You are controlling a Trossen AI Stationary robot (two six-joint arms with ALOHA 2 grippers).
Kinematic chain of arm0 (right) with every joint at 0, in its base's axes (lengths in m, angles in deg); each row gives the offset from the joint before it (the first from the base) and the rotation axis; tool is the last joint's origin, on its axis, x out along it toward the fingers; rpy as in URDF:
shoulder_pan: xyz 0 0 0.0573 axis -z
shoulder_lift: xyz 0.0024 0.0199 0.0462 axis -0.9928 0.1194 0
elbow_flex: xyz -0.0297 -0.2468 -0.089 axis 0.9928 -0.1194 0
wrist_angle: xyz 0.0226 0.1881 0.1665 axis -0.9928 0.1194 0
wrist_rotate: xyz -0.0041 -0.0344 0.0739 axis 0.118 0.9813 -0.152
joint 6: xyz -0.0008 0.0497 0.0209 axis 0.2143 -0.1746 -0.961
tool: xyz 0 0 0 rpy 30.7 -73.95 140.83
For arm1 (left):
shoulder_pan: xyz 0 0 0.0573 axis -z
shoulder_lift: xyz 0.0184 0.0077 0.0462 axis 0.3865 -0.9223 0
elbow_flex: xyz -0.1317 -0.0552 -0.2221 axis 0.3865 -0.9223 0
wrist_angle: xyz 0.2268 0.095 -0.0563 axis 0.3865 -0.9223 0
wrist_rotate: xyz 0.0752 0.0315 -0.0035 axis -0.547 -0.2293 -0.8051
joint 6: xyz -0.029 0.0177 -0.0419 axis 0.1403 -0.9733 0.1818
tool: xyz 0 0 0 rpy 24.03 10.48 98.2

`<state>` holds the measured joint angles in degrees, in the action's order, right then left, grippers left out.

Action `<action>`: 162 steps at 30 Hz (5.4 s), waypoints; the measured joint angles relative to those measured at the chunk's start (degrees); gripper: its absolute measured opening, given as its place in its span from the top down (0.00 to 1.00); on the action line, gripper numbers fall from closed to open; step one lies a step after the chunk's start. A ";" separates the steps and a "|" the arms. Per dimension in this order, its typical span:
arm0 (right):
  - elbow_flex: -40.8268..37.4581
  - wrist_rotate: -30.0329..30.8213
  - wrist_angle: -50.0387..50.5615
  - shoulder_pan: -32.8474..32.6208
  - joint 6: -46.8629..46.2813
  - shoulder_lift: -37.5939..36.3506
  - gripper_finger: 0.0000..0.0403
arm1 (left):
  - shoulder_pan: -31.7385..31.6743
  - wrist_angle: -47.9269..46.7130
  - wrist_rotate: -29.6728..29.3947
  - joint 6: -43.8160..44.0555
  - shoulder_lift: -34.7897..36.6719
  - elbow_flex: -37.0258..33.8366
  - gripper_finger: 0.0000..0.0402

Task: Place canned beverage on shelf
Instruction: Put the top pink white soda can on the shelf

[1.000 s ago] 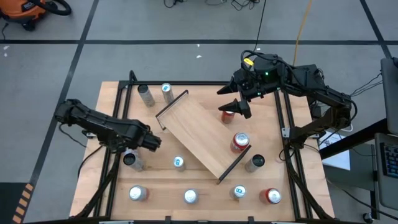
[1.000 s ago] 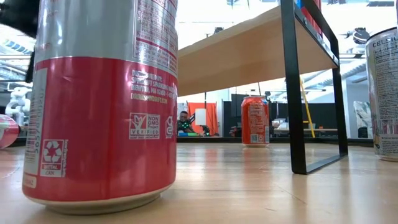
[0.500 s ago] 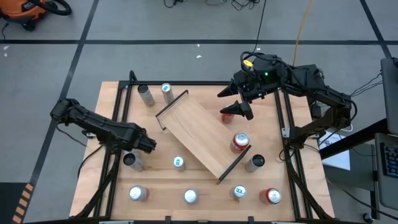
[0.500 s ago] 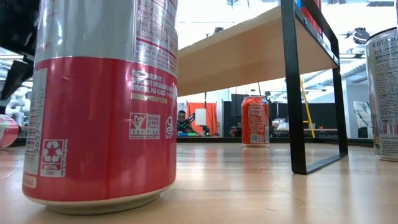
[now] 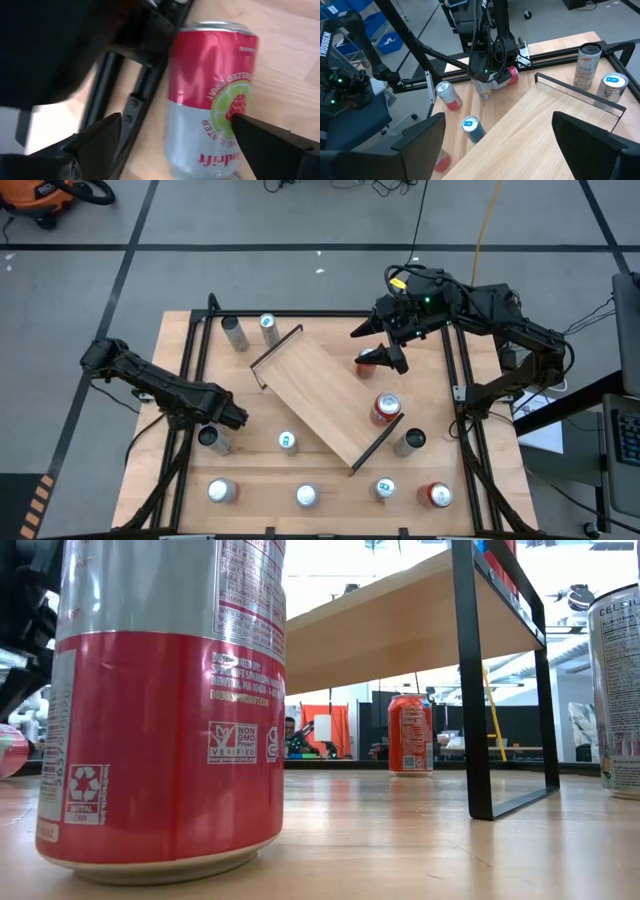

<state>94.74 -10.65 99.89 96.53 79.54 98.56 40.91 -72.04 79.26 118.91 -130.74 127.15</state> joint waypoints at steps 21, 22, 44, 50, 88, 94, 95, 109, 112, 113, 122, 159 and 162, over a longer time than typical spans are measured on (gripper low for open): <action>-0.04 0.07 -0.07 0.02 0.20 0.83 0.14 | -0.09 23.49 -1.95 -0.19 0.44 -13.08 0.06; -0.04 0.09 -0.04 0.02 0.20 0.83 0.14 | -0.06 23.60 -2.51 -0.28 0.44 -13.18 0.06; -0.04 0.09 -0.13 0.02 -0.08 2.84 0.14 | -0.15 20.13 -14.49 -10.48 0.15 -6.67 0.27; -0.04 0.10 -0.11 0.00 -0.04 2.86 0.14 | -0.13 15.32 -14.44 -14.54 0.46 -0.57 0.27; 0.00 10.99 -19.70 -7.21 15.00 6.61 0.14 | -1.70 35.33 -25.88 -58.20 13.08 36.26 0.26; 0.00 0.95 -31.07 -4.79 -4.90 9.23 0.14 | -3.54 40.27 -26.00 -65.33 9.89 36.26 0.26; 0.00 0.17 -31.35 -4.18 -7.70 9.45 0.14 | -3.85 40.84 -25.92 -66.26 9.26 36.26 0.26; 0.00 -14.79 -27.41 0.47 -39.82 14.84 0.14 | -6.64 45.32 -14.89 -76.54 -1.92 36.26 0.26; 0.00 -16.33 -23.52 0.54 -39.82 14.84 0.14 | -6.63 45.59 -14.14 -77.82 -3.40 36.26 0.26; 0.00 -16.55 -21.87 0.55 -39.56 14.83 0.14 | -6.62 45.81 -13.73 -78.17 -3.71 36.26 0.26; 0.00 -16.55 -13.73 0.04 -34.53 14.84 0.06 | -6.90 48.80 -12.91 -82.35 -4.24 36.26 0.26; -0.02 -17.57 -18.56 -2.30 -32.26 17.66 0.03 | -9.97 50.57 -11.61 -85.71 -4.80 36.26 0.26; -0.02 -17.35 -18.56 -2.29 -32.04 17.66 0.09 | -10.01 51.11 -11.64 -85.67 -4.80 36.28 0.26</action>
<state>94.72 -28.01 81.34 94.23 47.50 116.22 30.90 -20.93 67.62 33.23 -135.54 163.43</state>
